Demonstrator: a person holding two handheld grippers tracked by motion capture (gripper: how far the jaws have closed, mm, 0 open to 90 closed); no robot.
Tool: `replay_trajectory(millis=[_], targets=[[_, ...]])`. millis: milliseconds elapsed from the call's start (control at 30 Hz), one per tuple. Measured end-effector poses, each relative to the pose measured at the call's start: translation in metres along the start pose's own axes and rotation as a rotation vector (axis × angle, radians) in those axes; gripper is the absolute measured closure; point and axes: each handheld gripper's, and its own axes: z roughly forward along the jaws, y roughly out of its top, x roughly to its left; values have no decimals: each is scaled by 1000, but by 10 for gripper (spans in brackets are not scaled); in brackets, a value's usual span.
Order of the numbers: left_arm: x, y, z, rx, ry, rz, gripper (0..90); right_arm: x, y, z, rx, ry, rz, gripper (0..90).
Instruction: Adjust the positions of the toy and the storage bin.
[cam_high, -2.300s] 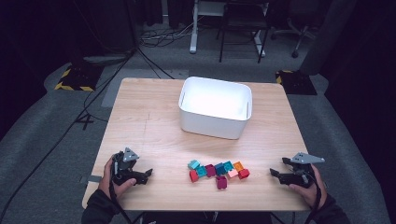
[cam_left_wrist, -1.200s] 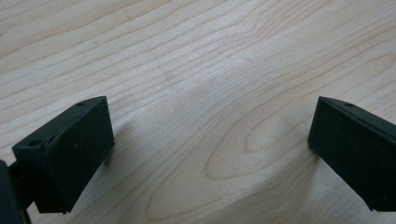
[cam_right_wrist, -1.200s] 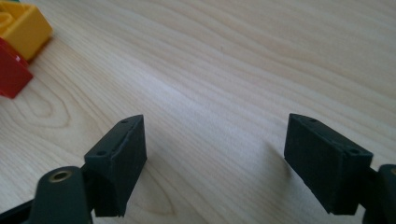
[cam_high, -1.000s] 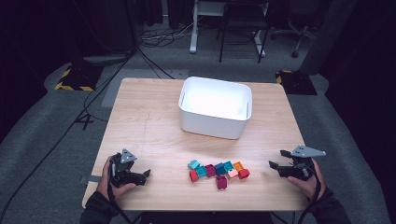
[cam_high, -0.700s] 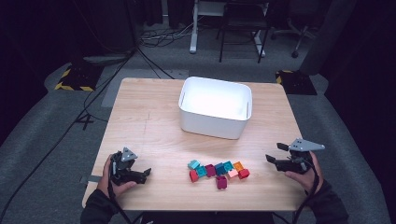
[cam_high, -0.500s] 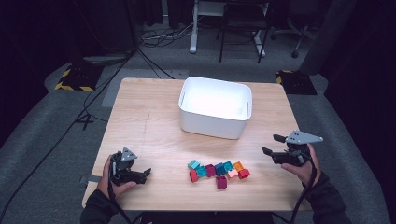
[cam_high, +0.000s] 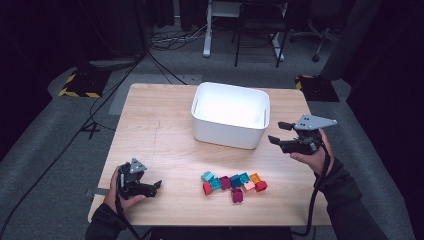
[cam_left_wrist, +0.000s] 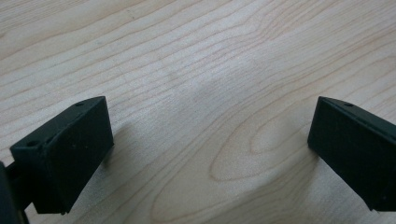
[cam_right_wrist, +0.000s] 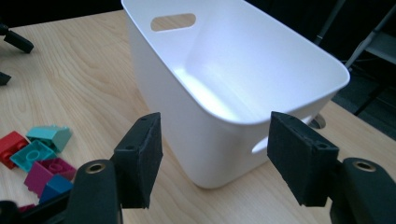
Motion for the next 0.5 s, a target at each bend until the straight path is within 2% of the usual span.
replay_trajectory(millis=[67, 200, 267, 433, 500], targets=[[0, 0, 0, 0, 0, 0, 3, 1, 9, 5, -10, 9, -7, 359], [0, 0, 0, 4, -1, 4, 3, 5, 16, 12, -17, 33, -6, 360], [0, 0, 0, 4, -1, 4, 3, 11, 23, 21, -11, 59, -37, 374], [0, 0, 0, 5, -3, 3, 3, 21, 32, 38, 1, 70, -84, 393], [0, 0, 0, 4, -1, 4, 3, 24, 34, 46, 17, 83, -84, 420]])
